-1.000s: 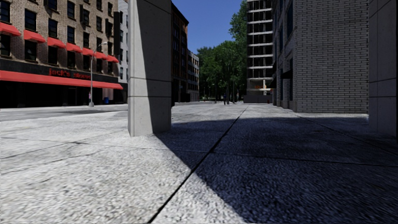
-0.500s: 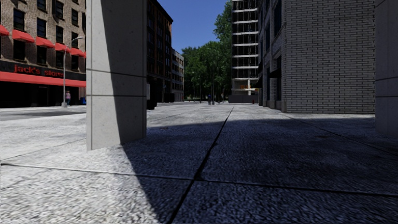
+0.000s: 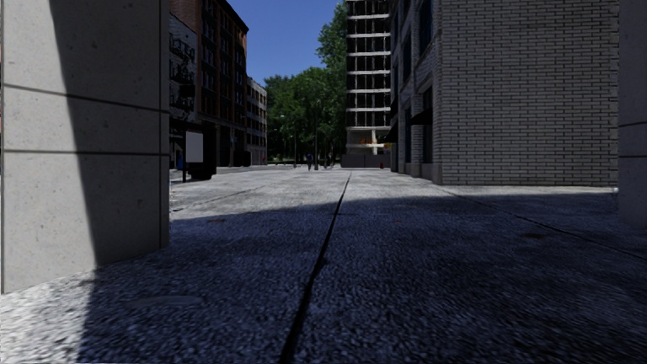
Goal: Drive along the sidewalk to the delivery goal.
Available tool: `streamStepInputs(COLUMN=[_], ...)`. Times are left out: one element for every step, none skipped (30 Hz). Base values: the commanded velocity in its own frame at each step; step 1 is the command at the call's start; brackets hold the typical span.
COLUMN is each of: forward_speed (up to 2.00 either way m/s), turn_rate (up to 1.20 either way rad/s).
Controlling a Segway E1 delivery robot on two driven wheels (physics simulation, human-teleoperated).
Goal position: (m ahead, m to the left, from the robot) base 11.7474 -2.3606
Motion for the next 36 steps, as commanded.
streamStepInputs(forward_speed=[2.0,2.0,2.0,2.0,2.0,2.0,2.0,2.0,2.0,2.0,2.0,2.0,2.0,2.0,2.0,2.0,2.0,2.0,2.0,2.0,2.0,2.0,2.0,2.0,2.0,2.0,2.0,2.0,2.0,2.0,2.0,2.0,2.0,2.0,2.0,2.0], turn_rate=[-0.35,-0.35,-0.35,-0.35,-0.35,-0.35,-0.35,-0.35,-0.35,-0.35,-0.35,-0.35,-0.35,-0.35,-0.35,-0.35,-0.35,-0.35,-0.35,-0.35,-0.33,-0.31,-0.3,-0.3,-0.27,-0.08,-0.08,0.0,0.0,0.0,0.0,0.0,0.0,0.0,0.0,0.0])
